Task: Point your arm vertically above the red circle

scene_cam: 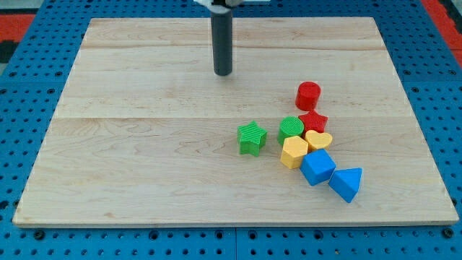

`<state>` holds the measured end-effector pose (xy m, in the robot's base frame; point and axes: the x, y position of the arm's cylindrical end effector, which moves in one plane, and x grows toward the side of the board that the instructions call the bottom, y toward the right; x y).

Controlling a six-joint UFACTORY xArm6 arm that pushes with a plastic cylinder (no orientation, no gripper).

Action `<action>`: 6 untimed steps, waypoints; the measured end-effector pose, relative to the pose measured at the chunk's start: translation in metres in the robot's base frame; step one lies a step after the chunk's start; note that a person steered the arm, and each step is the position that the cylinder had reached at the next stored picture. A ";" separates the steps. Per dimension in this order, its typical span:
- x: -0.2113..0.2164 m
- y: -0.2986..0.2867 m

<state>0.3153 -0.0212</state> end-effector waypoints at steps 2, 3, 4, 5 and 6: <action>-0.051 0.045; -0.054 0.049; -0.056 0.049; -0.056 0.049; -0.056 0.049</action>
